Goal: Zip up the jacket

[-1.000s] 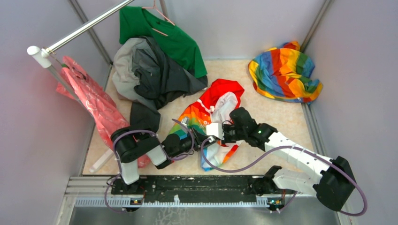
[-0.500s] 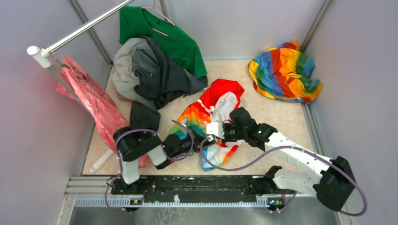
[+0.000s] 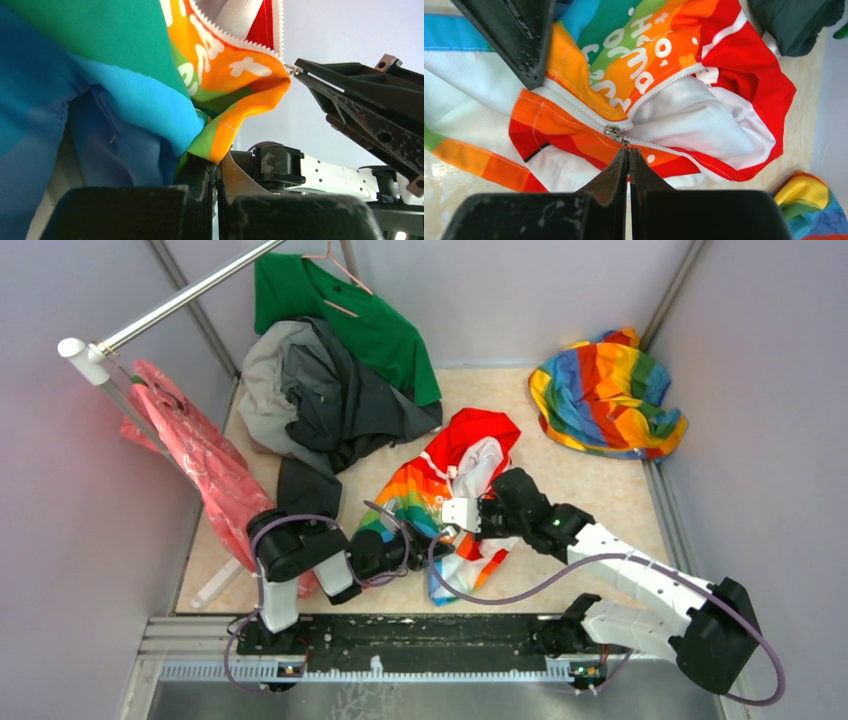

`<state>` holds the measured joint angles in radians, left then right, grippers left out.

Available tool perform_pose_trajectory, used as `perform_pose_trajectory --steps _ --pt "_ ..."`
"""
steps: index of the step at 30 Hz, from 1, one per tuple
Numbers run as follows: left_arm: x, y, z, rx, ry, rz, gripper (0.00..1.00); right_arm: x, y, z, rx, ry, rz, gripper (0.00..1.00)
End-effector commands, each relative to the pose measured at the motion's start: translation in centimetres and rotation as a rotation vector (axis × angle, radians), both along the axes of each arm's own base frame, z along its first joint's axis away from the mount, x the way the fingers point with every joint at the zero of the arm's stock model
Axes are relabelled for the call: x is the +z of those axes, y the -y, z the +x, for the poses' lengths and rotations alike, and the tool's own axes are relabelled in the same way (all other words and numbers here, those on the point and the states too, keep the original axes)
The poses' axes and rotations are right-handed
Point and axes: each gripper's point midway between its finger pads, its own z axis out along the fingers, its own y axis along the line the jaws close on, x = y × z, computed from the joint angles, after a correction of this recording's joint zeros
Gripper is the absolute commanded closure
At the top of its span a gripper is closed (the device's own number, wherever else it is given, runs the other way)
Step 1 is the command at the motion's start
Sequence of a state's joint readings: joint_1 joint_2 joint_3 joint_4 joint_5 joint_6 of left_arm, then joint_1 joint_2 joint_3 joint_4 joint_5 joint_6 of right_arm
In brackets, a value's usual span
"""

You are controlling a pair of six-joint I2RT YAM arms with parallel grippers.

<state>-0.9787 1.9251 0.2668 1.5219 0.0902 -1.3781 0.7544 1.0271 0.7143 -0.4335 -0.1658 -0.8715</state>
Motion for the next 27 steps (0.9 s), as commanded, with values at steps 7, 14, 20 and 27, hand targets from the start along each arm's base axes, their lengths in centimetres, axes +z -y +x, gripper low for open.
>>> perform_pose_trajectory --steps 7,14,20,27 --pt "7.8 -0.7 -2.3 -0.073 0.171 -0.213 1.0 7.9 0.8 5.3 -0.135 0.21 0.107 1.0" --pt "7.9 -1.2 -4.2 -0.12 0.172 -0.142 1.0 9.9 0.6 6.5 -0.141 0.216 0.12 1.0" --pt "6.5 -1.9 -5.5 -0.149 0.148 -0.039 1.0 11.3 0.2 7.5 -0.135 0.233 0.118 1.0" --pt "5.0 -2.3 -7.0 -0.194 0.136 0.042 1.0 12.4 -0.3 8.7 -0.135 0.256 0.115 1.0"
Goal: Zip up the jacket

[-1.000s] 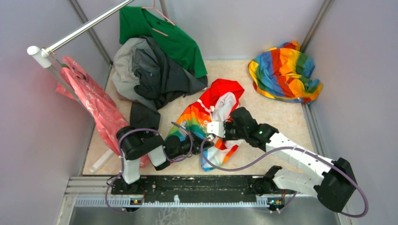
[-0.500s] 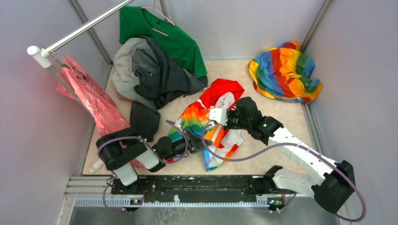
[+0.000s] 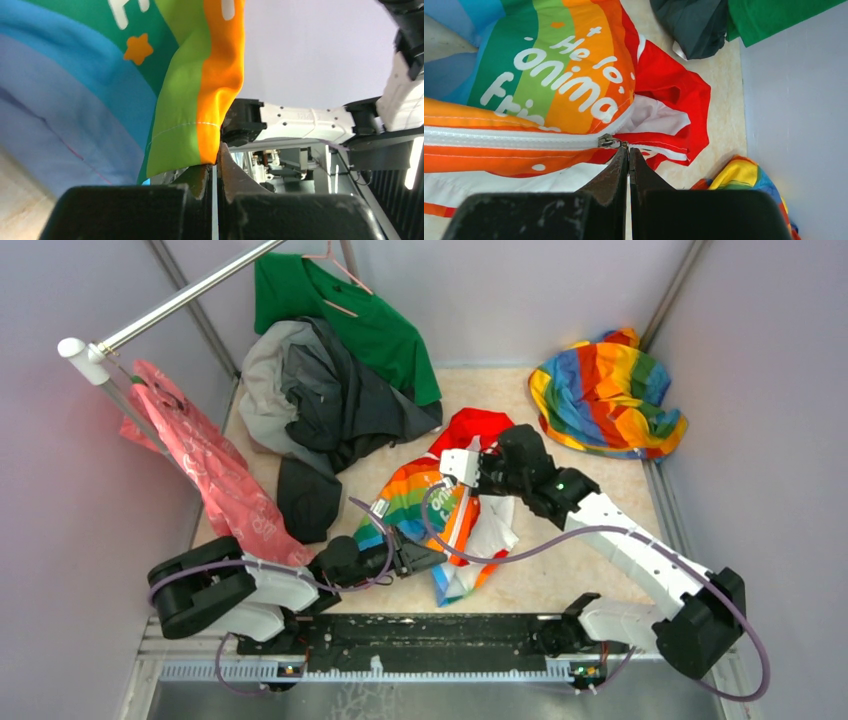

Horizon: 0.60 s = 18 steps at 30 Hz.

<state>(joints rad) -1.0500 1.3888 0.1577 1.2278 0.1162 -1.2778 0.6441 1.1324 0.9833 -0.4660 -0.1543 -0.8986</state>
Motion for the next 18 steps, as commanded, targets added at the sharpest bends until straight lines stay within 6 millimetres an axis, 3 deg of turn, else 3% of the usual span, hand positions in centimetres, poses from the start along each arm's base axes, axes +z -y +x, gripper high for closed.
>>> perform_pose_trajectory --steps 1,12,18 --pt "-3.1 -0.4 -2.3 -0.089 -0.012 0.133 1.0 4.6 -0.2 2.7 -0.036 0.137 0.043 1.0" --pt "-5.0 -0.4 -3.7 -0.17 0.002 0.22 1.0 6.1 0.2 4.6 -0.069 0.165 0.044 1.0" --pt "-4.7 -0.4 -3.6 -0.175 0.057 0.241 1.0 6.6 -0.1 4.7 -0.061 0.157 0.059 1.0"
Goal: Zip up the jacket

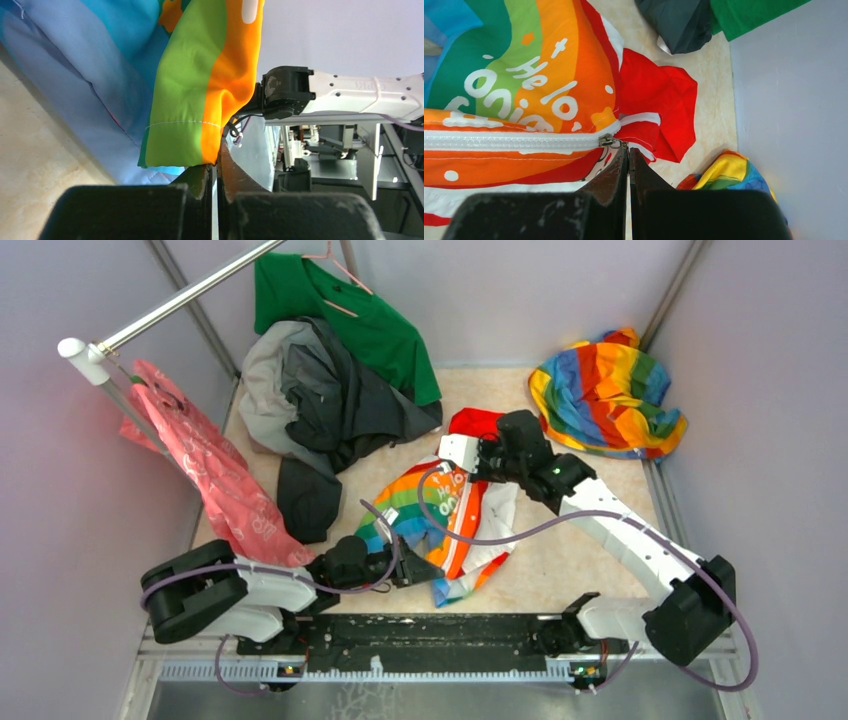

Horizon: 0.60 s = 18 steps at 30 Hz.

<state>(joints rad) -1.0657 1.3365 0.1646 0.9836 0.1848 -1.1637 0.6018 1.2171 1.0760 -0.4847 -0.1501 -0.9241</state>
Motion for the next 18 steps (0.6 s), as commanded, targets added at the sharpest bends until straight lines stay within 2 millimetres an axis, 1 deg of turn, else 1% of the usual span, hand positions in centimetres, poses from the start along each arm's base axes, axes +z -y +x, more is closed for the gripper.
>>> perform_pose_trajectory --steps 1,2,4,6,9,10,12,14,15,16,18 --pt "0.0 -0.1 -1.4 -0.077 0.059 0.034 0.94 5.7 -0.5 2.1 -0.02 0.143 0.085 1.0" --pt "0.3 -0.2 -1.2 -0.069 0.076 0.035 0.85 5.6 -0.7 2.0 -0.014 0.135 0.089 1.0" --pt "1.1 -0.5 -1.0 -0.062 0.123 0.04 0.69 5.3 -0.9 1.7 -0.001 0.12 0.093 1.0" --pt "1.8 -1.3 -1.0 -0.056 0.168 0.06 0.56 5.1 -1.0 1.5 0.006 0.11 0.094 1.0" --pt "2.4 -3.1 -1.1 -0.021 0.224 0.079 0.43 4.7 -1.1 1.1 0.02 0.089 0.099 1.0" --pt "2.5 -3.8 -1.0 -0.004 0.242 0.085 0.41 4.7 -1.1 0.9 0.026 0.083 0.102 1.0" --pt "3.4 -5.1 -0.3 0.055 0.295 0.092 0.33 4.4 -1.3 0.3 0.049 0.063 0.105 1.0" --pt "5.7 -5.9 0.4 0.109 0.382 0.045 0.23 4.1 -1.5 -0.4 0.08 0.039 0.104 1.0" --pt "6.8 -6.2 1.2 0.158 0.433 0.023 0.18 4.0 -1.5 -0.7 0.094 0.029 0.103 1.0" --pt "8.0 -6.4 1.8 0.188 0.486 -0.002 0.13 3.9 -1.6 -1.0 0.103 0.022 0.104 1.0" --pt "9.7 -6.0 2.7 0.218 0.578 -0.008 0.03 3.8 -1.6 -1.2 0.113 0.009 0.103 1.0"
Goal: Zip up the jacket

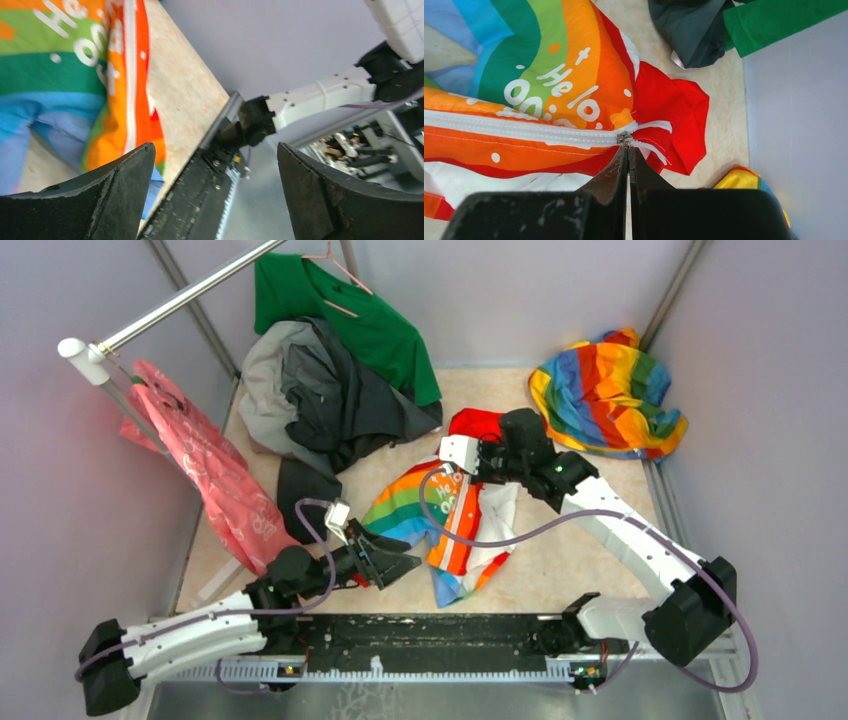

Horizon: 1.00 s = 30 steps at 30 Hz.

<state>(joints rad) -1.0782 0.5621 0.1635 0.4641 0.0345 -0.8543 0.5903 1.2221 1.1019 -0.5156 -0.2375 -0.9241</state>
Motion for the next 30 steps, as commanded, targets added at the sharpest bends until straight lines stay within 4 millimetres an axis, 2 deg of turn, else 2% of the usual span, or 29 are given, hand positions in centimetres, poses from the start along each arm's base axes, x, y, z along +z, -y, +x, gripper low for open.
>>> perform_pose_trajectory --steps 1,3,8,13,16,21,25,30 --pt "0.4 0.0 2.9 0.127 0.188 0.095 0.02 3.4 -0.8 -0.6 0.056 0.041 0.069 1.0" --pt "1.2 1.6 3.8 0.116 0.254 0.144 0.02 3.2 -0.8 -0.8 0.06 0.034 0.069 1.0" --pt "0.9 4.7 7.3 0.162 0.342 0.255 0.01 3.1 -0.7 -0.9 0.06 0.026 0.072 1.0" --pt "0.7 6.0 10.8 0.154 0.311 0.18 0.02 3.2 -0.7 -1.1 0.069 0.017 0.076 1.0" --pt "-0.4 7.5 12.0 0.105 0.273 0.177 0.07 3.2 -0.7 -1.0 0.067 0.017 0.076 1.0" --pt "-1.0 9.6 13.0 0.064 0.23 0.173 0.16 3.0 -0.5 -0.7 0.053 0.021 0.07 1.0" --pt "-1.7 10.3 13.2 0.044 0.192 0.176 0.22 3.1 -0.6 -0.6 0.054 0.021 0.071 1.0" --pt "-2.6 11.0 13.4 0.02 0.156 0.195 0.39 3.2 -0.6 -0.5 0.05 0.023 0.07 1.0"
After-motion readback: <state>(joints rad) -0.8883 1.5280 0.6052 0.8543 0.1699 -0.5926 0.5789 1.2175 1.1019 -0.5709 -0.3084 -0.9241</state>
